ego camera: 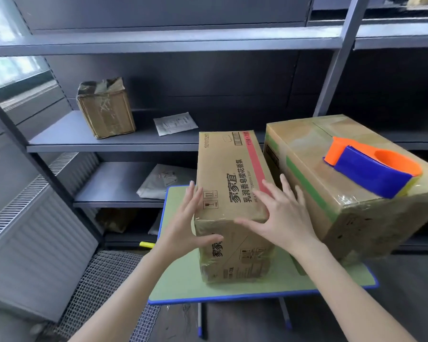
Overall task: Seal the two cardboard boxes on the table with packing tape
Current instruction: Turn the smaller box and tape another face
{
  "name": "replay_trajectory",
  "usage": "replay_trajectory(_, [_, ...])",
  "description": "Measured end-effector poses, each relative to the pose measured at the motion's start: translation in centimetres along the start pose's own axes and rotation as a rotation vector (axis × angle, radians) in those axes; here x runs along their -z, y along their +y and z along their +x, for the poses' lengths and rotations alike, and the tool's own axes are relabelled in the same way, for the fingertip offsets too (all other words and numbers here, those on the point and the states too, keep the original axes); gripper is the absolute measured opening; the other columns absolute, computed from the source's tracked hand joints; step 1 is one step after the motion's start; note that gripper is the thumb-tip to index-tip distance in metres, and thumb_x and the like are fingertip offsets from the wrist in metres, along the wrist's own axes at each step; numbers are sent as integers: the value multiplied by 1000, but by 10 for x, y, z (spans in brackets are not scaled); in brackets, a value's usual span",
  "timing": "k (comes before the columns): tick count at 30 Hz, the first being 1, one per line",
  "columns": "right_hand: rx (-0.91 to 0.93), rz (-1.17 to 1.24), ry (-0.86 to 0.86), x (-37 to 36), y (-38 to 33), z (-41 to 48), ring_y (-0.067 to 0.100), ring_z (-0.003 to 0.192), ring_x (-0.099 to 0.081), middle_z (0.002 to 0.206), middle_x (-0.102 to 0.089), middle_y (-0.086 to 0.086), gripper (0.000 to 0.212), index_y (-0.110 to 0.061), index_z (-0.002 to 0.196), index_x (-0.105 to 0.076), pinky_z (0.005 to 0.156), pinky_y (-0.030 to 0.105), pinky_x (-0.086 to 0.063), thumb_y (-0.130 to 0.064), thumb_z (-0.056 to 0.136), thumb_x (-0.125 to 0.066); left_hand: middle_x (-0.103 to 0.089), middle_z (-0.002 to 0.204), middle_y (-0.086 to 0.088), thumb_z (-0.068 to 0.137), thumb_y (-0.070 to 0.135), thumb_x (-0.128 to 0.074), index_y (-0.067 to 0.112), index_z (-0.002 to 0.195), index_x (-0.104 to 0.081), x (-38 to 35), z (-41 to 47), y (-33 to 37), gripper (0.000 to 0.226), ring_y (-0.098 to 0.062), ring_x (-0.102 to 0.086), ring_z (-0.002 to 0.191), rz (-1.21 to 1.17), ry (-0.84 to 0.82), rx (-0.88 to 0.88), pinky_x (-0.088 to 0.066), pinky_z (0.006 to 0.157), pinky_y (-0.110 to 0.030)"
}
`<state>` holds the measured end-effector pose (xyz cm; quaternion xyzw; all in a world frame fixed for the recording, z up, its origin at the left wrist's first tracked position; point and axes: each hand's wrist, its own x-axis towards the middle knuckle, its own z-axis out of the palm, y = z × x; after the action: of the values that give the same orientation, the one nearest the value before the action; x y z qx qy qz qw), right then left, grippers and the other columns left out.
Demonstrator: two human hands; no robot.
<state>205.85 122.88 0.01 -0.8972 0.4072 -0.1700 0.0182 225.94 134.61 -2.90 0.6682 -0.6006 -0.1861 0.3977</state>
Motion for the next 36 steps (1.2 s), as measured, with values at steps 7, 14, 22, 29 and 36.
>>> replay_trajectory(7, [-409,559,-121,-9,3,13,20,121,-49,136,-51,-2,87,-22,149,-15,78,24,-37,-65,82,-49,-45,141,15,70,28,-82,6,147,-22,-22,-6,-20,99,-4,-42,129,-262,-169,283,-39,94,-9])
replay_trajectory(14, [-421,654,45,-11,15,10,8,93,-56,115,-64,-6,67,-25,141,-39,78,24,-41,-54,84,-57,-53,128,21,76,10,-76,31,149,-9,-16,13,6,101,-3,-56,113,-255,-92,202,-48,92,-22])
replay_trajectory(22, [-508,1027,247,-19,17,11,-1,113,-47,132,-54,-7,59,-17,135,-49,97,20,-34,-43,85,-61,-18,157,2,82,41,-67,21,150,5,26,27,51,101,-17,-35,135,279,-54,-108,-38,102,-34])
replay_trajectory(29, [-720,1483,181,-63,2,2,14,111,-56,118,-63,-4,40,-23,129,-54,96,35,-44,-32,90,-58,-2,158,2,85,58,-52,30,149,8,35,37,56,91,-23,-14,144,695,-153,-146,-32,109,-40])
replay_trajectory(36, [-917,1662,85,-125,-4,-13,26,110,-58,121,-62,10,34,-13,128,-53,95,47,-45,-26,97,-47,-13,157,-5,89,51,-52,22,150,0,16,50,47,86,-30,-25,138,859,-344,-127,-43,96,-45])
